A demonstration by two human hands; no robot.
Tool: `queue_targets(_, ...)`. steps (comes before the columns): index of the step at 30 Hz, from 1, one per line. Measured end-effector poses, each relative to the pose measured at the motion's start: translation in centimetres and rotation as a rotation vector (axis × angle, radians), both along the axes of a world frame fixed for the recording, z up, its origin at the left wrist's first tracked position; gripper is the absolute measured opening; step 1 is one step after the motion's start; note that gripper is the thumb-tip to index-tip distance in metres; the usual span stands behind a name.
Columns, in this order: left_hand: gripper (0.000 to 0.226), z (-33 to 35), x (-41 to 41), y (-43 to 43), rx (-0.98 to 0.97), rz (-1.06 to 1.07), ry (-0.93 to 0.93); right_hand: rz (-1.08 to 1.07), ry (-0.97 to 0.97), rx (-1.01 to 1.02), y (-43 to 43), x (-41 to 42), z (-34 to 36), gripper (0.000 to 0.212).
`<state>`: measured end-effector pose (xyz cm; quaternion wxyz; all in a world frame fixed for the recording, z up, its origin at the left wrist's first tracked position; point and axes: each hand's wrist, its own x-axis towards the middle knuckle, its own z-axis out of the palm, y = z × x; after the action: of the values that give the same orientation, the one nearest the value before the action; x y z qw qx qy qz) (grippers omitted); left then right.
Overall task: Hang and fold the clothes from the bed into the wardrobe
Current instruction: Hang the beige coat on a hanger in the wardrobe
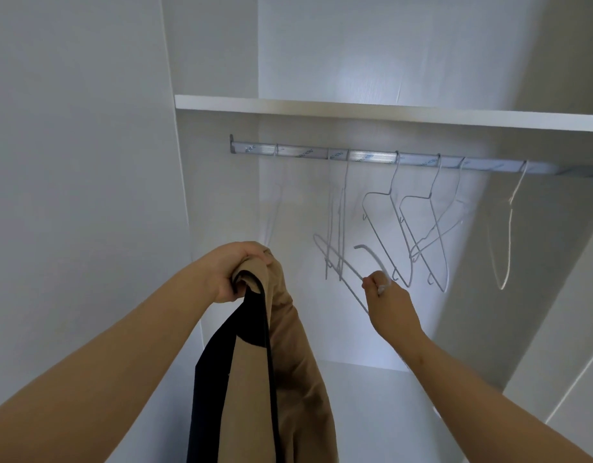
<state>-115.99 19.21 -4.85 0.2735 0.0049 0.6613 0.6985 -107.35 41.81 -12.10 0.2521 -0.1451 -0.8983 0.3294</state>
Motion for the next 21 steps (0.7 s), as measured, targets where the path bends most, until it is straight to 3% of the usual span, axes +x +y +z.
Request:
queue_targets(6,0.014,0.0,-0.4,-0.4,0.020,0.025,0.007,-0.039,0.174,-0.120,0.3,0.8,-0.3,0.023)
queue_targets(13,0.017,0.1,-0.3,0.3,0.003,0.004,0.012,0.044,-0.049,0.006,1.0,0.9,-0.1,0.032)
queue_targets(16,0.013,0.2,-0.1,0.4,-0.006,0.011,0.010,0.022,-0.075,0.137,1.1,1.2,-0.3,0.024)
queue_targets(18,0.012,0.2,0.0,0.5,-0.006,0.018,0.011,0.000,0.002,0.163,1.0,1.4,-0.4,0.019)
queue_targets(21,0.014,0.4,0.0,0.3,0.002,0.038,0.017,0.025,0.266,-0.062,0.9,2.0,0.0,0.025)
